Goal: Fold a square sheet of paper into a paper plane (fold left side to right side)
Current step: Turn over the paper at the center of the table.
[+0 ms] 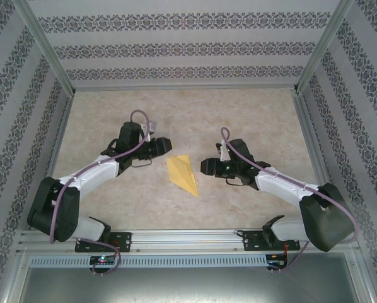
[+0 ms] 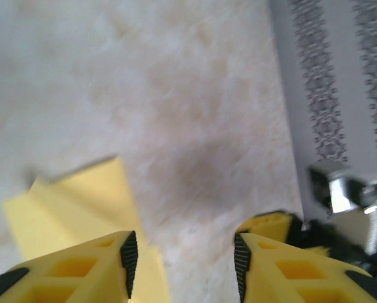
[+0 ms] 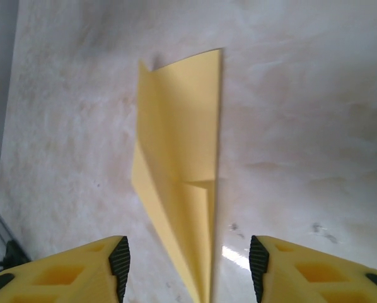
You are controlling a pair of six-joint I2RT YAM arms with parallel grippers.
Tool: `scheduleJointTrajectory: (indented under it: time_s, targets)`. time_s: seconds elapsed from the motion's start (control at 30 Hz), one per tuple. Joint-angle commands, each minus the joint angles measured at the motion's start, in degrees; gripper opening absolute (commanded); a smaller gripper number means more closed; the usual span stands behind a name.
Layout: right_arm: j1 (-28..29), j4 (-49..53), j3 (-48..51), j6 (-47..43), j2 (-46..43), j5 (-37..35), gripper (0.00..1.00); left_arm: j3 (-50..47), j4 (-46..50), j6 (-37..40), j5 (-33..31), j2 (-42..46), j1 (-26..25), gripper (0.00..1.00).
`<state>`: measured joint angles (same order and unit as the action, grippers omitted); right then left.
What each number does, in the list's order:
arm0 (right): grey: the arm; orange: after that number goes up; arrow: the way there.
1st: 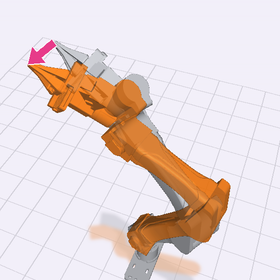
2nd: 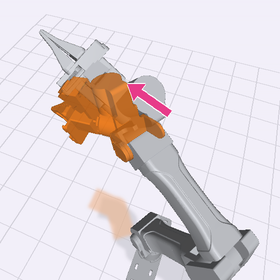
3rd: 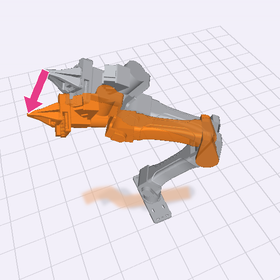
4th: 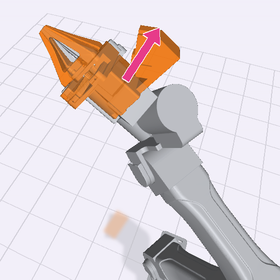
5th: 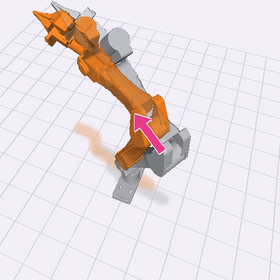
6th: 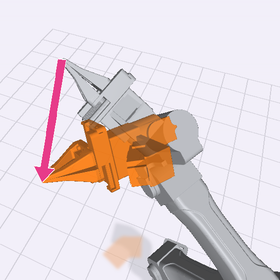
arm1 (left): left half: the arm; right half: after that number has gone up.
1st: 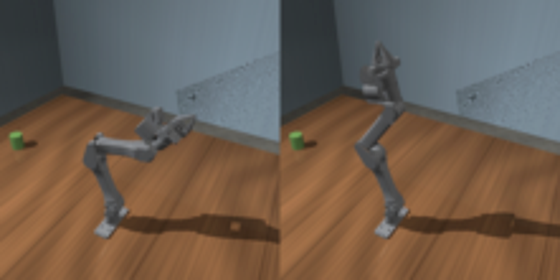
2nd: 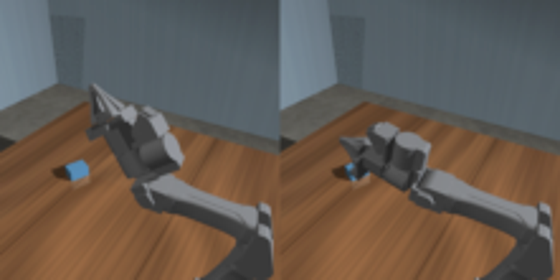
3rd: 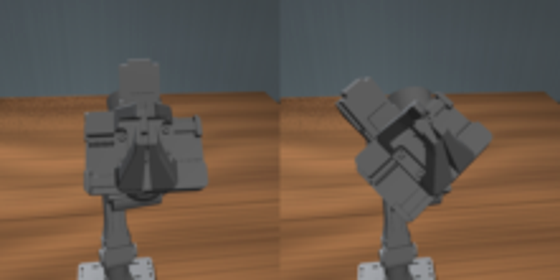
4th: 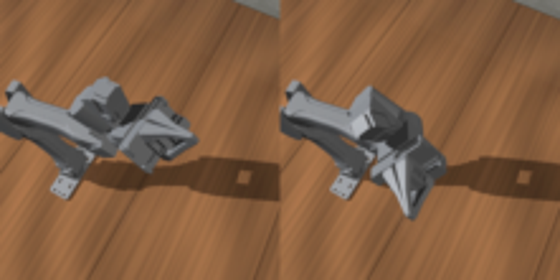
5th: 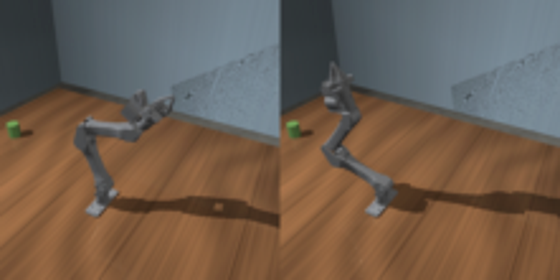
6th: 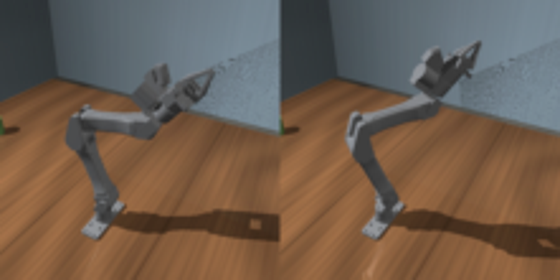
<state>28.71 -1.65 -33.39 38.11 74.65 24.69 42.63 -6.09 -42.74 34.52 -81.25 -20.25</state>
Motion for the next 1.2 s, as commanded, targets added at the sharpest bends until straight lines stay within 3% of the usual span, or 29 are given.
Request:
scheduleJointTrajectory:
  time_s: [0.0, 0.6, 1.0, 1.17]
  targets:
    - [-1.44, -6.45, 1.97, 2.66, -1.65, -0.94, 0.57, -4.51, -4.17, -4.32, 1.34, -3.56, -0.74, 0.42]
    - [-2.51, -5.96, 2.88, 2.33, -2.06, 0.53, 0.55, 1.85, -9.22, -6.99, 2.39, -19.86, -5.84, 0.38]
    - [-4.1, -3.98, 4.14, 1.61, -4.04, 1.08, 0.55, 6.03, -7.62, -7.62, 2.0, -22.94, -7.95, 0.47]
    - [-4.08, -5.24, 3.98, 2.31, -2.34, 2.86, 0.55, 7.07, -9.71, -9.0, 2.13, -23.68, -8.75, 0.42]
